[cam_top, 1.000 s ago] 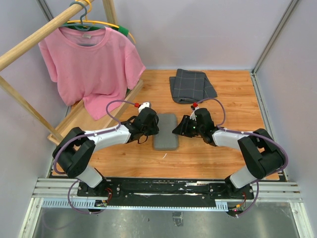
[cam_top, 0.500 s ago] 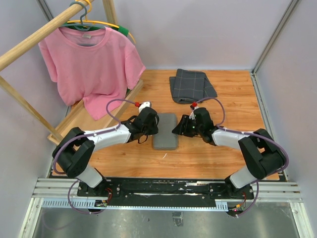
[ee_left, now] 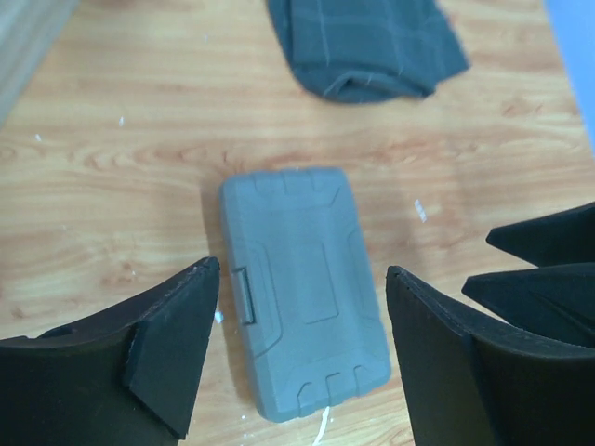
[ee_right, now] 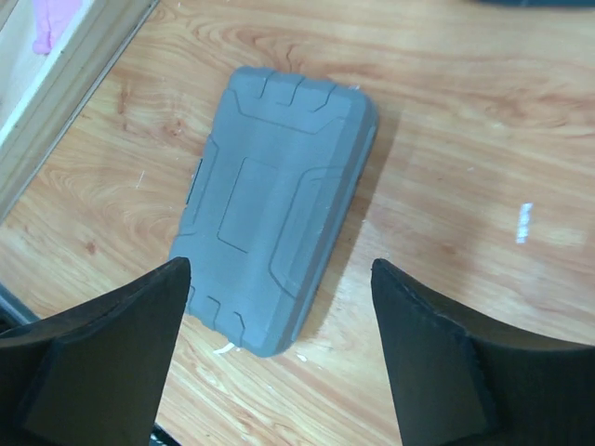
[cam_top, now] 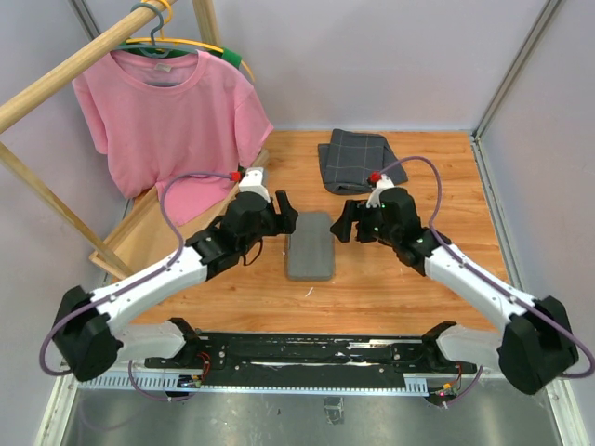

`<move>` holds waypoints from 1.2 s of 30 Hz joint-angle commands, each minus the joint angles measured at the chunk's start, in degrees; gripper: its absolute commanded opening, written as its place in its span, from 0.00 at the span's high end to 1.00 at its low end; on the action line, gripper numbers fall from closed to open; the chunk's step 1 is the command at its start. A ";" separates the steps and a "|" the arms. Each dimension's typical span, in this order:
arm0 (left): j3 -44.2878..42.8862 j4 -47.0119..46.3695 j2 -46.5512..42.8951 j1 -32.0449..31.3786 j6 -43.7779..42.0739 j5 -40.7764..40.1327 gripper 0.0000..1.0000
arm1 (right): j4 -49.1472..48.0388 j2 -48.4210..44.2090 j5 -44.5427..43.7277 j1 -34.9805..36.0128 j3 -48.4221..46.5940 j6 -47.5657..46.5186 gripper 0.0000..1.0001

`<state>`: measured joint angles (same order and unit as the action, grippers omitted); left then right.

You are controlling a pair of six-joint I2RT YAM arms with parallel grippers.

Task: Sort the tools into containers
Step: Reset both arms

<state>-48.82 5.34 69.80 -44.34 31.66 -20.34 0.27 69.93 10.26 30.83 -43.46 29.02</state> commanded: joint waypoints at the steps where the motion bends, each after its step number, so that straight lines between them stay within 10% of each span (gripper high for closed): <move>1: 1.69 -2.13 -8.10 -0.16 -4.55 -4.33 0.21 | 6.49 -8.50 -8.08 0.80 0.31 -7.90 0.17; 5: 3.72 -0.73 -15.27 -0.14 -4.39 -6.79 0.15 | 10.10 -18.19 -13.63 0.81 2.19 -11.35 0.01; 23: 19.25 9.24 -40.17 -0.14 6.59 -21.91 0.01 | 22.43 -55.09 -35.31 0.84 18.93 -6.63 0.02; 36: 29.72 7.79 -49.97 -0.14 12.05 -26.07 0.01 | 24.80 -63.54 -37.16 0.81 23.55 -4.36 0.02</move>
<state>-21.12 14.33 21.39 -44.34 40.75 -42.33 23.94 6.96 -25.58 30.83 -20.82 22.85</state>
